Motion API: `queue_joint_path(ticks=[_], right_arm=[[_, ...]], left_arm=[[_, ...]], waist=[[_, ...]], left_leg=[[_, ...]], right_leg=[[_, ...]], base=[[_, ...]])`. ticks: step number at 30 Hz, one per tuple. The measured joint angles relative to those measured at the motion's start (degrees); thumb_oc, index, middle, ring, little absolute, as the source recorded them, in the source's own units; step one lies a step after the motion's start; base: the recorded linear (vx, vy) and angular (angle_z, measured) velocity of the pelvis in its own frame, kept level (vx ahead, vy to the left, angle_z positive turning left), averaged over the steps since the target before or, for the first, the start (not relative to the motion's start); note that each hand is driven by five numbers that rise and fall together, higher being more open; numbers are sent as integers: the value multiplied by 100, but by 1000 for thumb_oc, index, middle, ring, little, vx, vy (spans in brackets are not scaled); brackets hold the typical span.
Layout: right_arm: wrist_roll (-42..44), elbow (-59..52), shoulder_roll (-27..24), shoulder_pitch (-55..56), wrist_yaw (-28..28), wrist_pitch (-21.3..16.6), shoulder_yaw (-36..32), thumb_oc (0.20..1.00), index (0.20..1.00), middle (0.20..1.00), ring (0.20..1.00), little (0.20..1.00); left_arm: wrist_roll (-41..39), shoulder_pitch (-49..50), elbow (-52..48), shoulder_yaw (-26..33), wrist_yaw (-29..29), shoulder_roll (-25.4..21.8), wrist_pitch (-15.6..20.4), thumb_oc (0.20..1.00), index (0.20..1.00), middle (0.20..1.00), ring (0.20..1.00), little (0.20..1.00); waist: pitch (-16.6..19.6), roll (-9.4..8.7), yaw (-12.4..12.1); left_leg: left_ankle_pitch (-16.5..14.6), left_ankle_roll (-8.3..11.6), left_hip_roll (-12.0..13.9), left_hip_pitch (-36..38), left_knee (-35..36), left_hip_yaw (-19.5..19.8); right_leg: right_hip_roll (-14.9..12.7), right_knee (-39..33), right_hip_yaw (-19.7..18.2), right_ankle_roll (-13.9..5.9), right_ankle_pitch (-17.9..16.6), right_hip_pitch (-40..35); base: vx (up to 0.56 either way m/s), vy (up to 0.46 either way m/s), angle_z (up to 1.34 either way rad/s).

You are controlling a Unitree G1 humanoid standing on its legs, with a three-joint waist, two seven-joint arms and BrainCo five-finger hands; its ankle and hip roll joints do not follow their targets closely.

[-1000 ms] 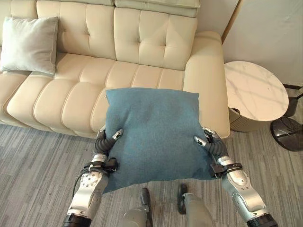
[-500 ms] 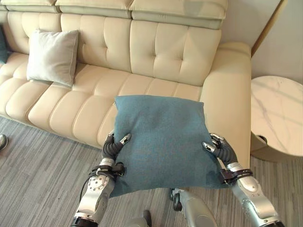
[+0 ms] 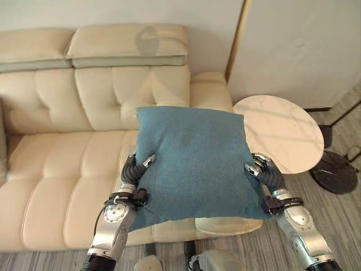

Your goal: Pick up all the scattered cushions and arrange them neatly on the sofa.

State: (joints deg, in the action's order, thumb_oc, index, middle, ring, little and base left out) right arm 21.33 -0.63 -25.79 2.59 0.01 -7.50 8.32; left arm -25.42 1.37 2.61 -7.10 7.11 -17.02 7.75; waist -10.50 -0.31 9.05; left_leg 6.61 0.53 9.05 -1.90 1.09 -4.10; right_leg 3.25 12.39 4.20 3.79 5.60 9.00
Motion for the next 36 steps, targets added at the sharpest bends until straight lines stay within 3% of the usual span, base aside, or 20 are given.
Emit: queue_joint_path(ticks=[1,2,5,8,12,17,21,23,28,31,36], right_arm=[[-44,83,76,-50,-22,22,1,200,200,200,200,200],[-100,78,132,-71,-63,48,6,200,200,200,200,200],[-204,81,100,-70,-74,53,61,200,200,200,200,200],[-232,96,186,-532,-138,52,188,200,200,200,200,200],[-234,306,394,-1153,-329,46,412,200,200,200,200,200],[-221,769,706,-1779,-552,30,710,200,200,200,200,200],[-224,952,829,-2205,-742,31,822,200,200,200,200,200],[-305,1216,825,-2695,-966,30,925,200,200,200,200,200],[-566,2067,852,-4164,-1560,5,895,200,200,200,200,200],[-716,2986,772,-6001,-2265,-2,775,200,200,200,200,200],[-1230,3452,551,-7534,-3060,-248,1047,200,200,200,200,200]], left_arm=[[47,-48,120,8,-1,74,-24,200,200,200,200,200],[140,-39,122,11,-8,50,-23,200,200,200,200,200],[184,-56,157,25,2,45,-21,200,200,200,200,200],[182,-181,323,81,136,-114,-13,200,200,200,200,200],[182,-271,467,119,426,-198,12,200,200,200,200,200],[184,-618,751,229,673,-455,179,200,200,200,200,200],[186,-926,993,254,839,-565,203,200,200,200,200,200],[184,-1403,1433,110,959,-645,214,200,200,200,200,200],[186,-2917,2316,-489,1307,-1134,232,200,200,200,200,200],[184,-5192,3639,-1207,1574,-1466,306,200,200,200,200,200],[238,-6923,4737,-1751,1810,-1698,620,200,200,200,200,200]], waist=[[6,166,-21],[0,147,-100],[19,310,-96],[6,312,-271],[-7,306,-482],[-160,310,-824],[-340,346,-1022],[-418,427,-1039],[-465,419,-1104],[-524,436,-1111],[-537,439,-1094]], left_leg=[[-235,294,-47,-74,-33,-94],[-253,311,-185,1,80,-335],[-247,317,-138,110,166,-454],[-244,244,-231,-7,262,-746],[-173,73,-643,-303,288,-907],[7,-53,-897,-788,343,-902],[98,-41,-960,-1108,345,-881],[158,-50,-987,-1345,345,-689],[329,-114,-985,-1796,345,-546],[453,-107,-982,-2290,348,-407],[510,-105,-974,-2668,346,-402]], right_leg=[[35,-435,34,68,-518,-207],[-53,-535,-126,59,-610,-206],[-61,-653,-127,-3,-681,-278],[-127,-613,-392,-291,-774,96],[-541,-620,-602,-600,-894,472],[-840,-833,-549,-829,-1132,850],[-914,-1254,-491,-852,-1451,941],[-957,-1477,-274,-896,-1632,979],[-954,-1706,-86,-793,-1824,1238],[-954,-1708,47,-785,-1906,1671],[-941,-1707,53,-774,-1934,2043]], base=[[52,332,-46],[2,248,-51],[-46,178,-14],[-117,202,-35],[-133,114,-10],[-113,54,7],[-60,34,18],[-2,-9,38],[-10,-48,19],[21,-49,18],[17,-53,1]])
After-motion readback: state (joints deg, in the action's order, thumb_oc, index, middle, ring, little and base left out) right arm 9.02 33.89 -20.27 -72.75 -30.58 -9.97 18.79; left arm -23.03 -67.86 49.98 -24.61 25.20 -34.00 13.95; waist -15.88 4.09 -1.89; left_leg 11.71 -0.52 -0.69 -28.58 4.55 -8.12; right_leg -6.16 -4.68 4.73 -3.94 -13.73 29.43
